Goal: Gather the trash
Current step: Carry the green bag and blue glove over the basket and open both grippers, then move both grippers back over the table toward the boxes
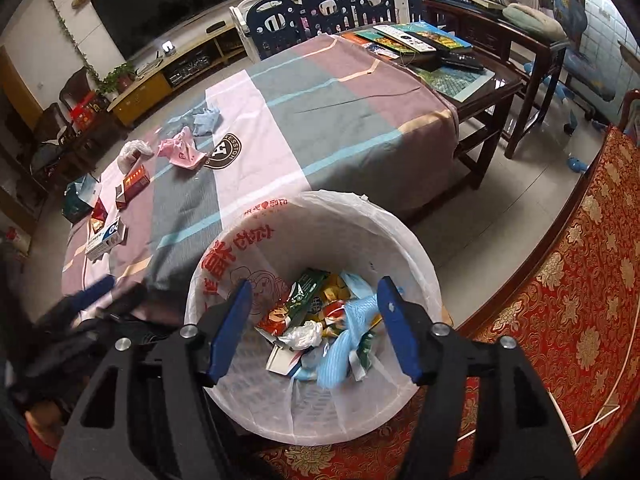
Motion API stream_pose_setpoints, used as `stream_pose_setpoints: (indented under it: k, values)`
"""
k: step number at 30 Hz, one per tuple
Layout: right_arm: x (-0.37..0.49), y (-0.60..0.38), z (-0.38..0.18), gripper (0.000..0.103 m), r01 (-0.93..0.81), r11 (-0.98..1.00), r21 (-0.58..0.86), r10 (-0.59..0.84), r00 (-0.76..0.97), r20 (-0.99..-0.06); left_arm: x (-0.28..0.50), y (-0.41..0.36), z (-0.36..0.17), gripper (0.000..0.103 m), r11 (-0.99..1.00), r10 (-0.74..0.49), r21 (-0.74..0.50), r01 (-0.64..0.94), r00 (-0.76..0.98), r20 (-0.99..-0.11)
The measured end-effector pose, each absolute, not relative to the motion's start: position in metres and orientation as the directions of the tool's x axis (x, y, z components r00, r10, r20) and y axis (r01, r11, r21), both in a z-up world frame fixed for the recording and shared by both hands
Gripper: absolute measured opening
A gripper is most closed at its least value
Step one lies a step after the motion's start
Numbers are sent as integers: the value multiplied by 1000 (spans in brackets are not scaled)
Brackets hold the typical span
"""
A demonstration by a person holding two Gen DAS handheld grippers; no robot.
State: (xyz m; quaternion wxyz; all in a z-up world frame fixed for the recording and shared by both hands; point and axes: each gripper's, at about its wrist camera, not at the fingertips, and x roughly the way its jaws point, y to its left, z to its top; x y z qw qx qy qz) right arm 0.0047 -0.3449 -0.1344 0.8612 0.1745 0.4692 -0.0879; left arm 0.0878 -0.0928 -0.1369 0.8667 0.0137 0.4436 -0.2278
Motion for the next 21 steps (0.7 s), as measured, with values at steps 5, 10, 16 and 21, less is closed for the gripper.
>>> stream_pose_setpoints:
  k: [5,10,16,21]
  values:
    - [6,-325,-106,75,321,920,224,-21,612,-791,92,-55,-115,87,928,-347,-177,329,584,-734]
    - [7,-292,-79,83,301,927,223,-45,680,-732,95,-30,-102,87,951,-296,-161,262,638,-711]
    - [13,-247,-58,88,235,958,167,-59,727,-684,101,13,-87,89,958,-283,-239,160,673,-683]
    - [17,-219,-48,94,202,973,112,-92,782,-616,108,44,-82,92,954,-240,-297,39,694,-679]
